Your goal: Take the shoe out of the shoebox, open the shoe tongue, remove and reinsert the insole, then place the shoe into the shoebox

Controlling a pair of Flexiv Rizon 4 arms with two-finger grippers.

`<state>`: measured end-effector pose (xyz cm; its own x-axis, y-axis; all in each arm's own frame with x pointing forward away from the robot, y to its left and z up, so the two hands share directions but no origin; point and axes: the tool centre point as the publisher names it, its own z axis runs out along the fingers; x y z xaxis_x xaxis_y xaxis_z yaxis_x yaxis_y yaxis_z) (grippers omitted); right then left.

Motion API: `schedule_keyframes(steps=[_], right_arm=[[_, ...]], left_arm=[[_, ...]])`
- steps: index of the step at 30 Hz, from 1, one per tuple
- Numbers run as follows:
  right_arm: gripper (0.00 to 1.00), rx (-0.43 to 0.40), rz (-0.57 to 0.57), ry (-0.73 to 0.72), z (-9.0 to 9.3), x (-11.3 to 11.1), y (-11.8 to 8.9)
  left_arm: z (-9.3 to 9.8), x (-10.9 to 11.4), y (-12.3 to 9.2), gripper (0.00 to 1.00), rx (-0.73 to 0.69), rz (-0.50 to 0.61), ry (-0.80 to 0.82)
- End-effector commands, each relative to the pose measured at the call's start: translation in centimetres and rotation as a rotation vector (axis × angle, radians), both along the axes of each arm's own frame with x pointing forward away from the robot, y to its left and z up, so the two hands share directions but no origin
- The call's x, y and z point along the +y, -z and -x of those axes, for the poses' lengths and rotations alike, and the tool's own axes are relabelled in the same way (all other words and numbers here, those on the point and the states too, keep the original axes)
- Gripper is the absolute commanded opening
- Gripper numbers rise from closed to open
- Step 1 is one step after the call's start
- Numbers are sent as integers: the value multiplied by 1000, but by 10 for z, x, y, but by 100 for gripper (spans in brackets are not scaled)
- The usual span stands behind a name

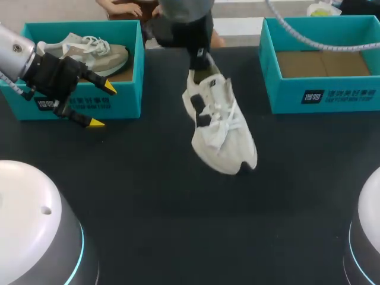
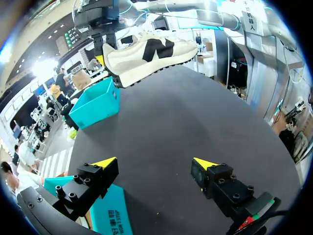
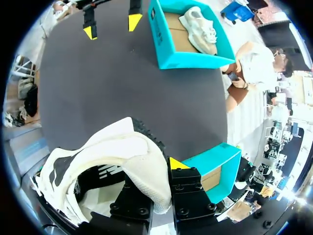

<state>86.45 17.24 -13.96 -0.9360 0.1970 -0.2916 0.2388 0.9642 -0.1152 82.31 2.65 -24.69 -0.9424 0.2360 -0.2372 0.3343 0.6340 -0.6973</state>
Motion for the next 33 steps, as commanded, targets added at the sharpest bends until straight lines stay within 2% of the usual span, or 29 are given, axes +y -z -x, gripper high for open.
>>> schedule_keyframes(steps=[1, 19, 26, 33], right_arm=[[0, -30, -33, 10, 8, -9, -20], [0, -30, -33, 10, 8, -9, -20], [0, -13, 6, -4, -14, -52, -22], [0, 21, 41, -1, -44, -115, -14]], left_arm=[[1, 0, 0, 100, 0, -3, 0], [1, 0, 0, 100, 0, -3, 0], [1, 0, 0, 100, 0, -3, 0], [1, 0, 0, 100, 0, -3, 0]])
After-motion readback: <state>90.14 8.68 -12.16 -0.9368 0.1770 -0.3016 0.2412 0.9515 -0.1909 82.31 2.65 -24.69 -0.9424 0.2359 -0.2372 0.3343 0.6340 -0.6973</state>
